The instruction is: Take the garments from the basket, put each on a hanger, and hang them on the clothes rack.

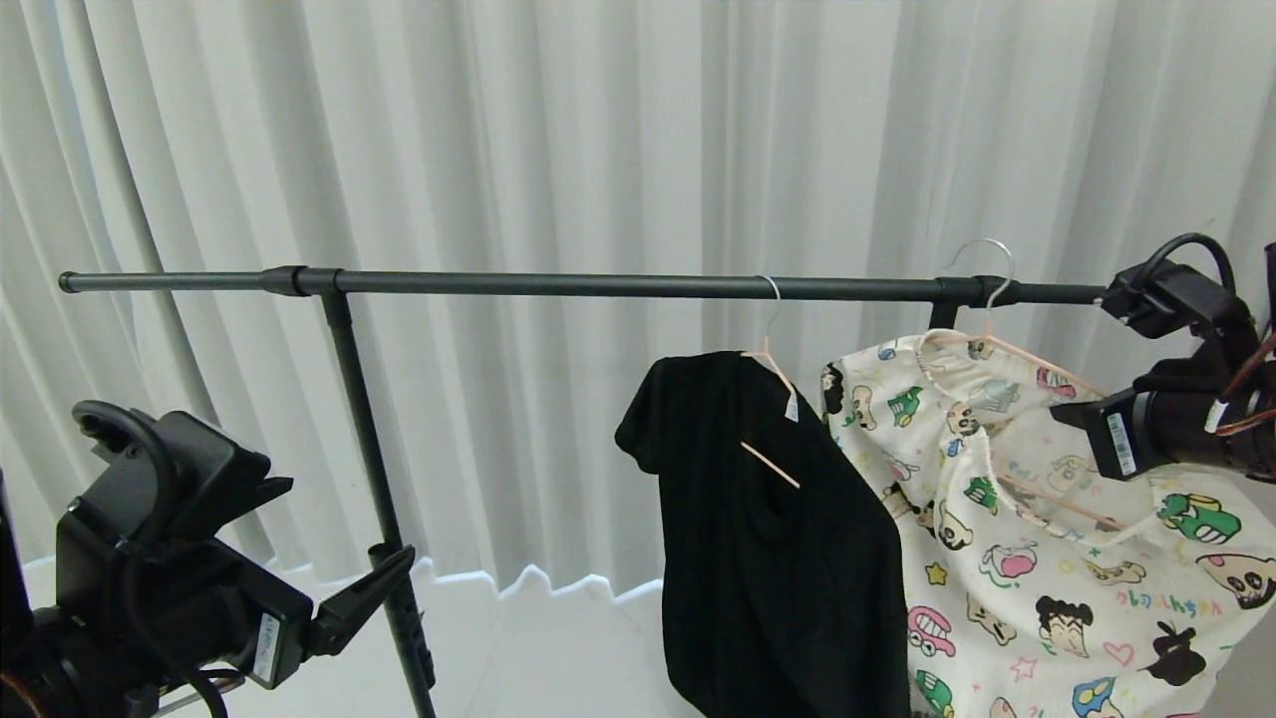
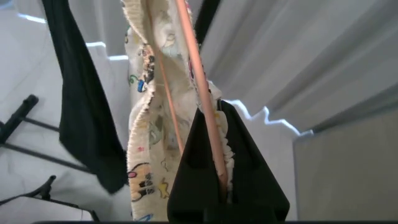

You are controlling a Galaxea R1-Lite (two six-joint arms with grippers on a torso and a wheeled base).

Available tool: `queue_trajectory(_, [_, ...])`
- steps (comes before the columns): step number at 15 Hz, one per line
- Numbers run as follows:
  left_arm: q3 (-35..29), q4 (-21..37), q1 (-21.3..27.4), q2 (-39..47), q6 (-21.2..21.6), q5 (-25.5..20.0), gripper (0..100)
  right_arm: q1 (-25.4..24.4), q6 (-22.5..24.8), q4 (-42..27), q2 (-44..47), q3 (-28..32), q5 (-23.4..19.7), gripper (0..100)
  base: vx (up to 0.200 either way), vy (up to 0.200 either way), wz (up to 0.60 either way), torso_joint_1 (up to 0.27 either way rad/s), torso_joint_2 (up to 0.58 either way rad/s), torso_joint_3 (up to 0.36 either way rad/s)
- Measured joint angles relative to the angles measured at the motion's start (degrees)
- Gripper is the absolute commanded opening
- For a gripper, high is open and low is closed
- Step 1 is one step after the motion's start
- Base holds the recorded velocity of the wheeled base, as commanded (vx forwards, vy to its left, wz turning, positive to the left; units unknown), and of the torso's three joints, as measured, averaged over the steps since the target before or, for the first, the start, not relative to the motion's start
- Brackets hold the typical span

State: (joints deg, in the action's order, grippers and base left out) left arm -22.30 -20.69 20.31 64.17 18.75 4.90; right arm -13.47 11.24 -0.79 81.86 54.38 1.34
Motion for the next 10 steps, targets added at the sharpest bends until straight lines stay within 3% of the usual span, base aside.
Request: queue_trajectory(10, [-2.3,-0.1,-0.1,-0.3,0.0,0.0,100,-1.3,-3.3,-0.1,8.4,7.1,0.5,0,0.000,0.000,0.00,0.000,0.00,0.000])
